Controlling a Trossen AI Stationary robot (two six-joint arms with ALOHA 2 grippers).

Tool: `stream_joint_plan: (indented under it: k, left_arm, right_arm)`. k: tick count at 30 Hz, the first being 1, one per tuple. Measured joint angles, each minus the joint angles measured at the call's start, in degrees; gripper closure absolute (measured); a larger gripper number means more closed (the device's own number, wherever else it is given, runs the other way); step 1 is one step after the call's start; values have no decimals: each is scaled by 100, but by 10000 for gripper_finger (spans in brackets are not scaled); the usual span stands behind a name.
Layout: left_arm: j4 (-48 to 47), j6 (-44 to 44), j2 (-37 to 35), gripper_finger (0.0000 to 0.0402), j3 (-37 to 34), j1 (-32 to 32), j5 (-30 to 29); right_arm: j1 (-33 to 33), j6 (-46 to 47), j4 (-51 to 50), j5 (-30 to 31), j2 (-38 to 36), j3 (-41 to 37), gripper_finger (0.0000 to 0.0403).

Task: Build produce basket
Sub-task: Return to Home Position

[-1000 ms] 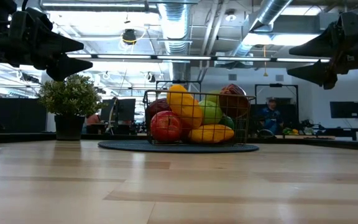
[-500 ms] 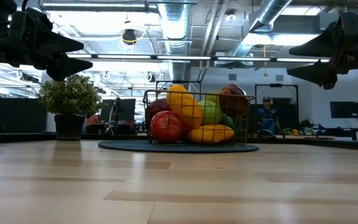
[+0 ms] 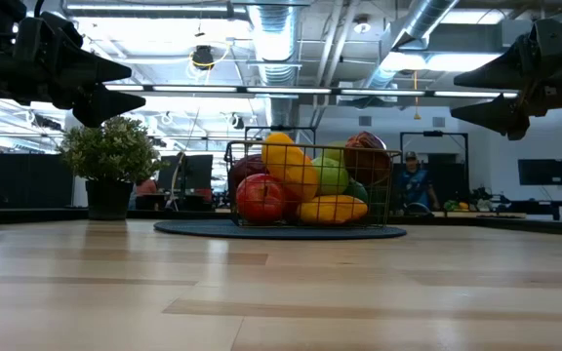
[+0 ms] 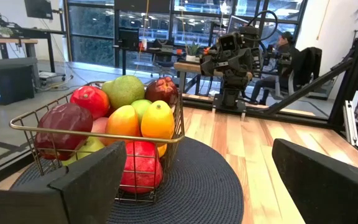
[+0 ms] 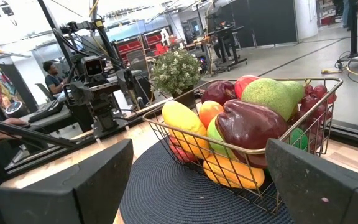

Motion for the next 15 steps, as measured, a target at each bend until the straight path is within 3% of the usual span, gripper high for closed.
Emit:
stream_joint_plan:
  k: [15]
  left_arm:
    - [0,0,0,10,0,0,2]
  right_arm:
    - [1,0,-1,1,0,-1,17]
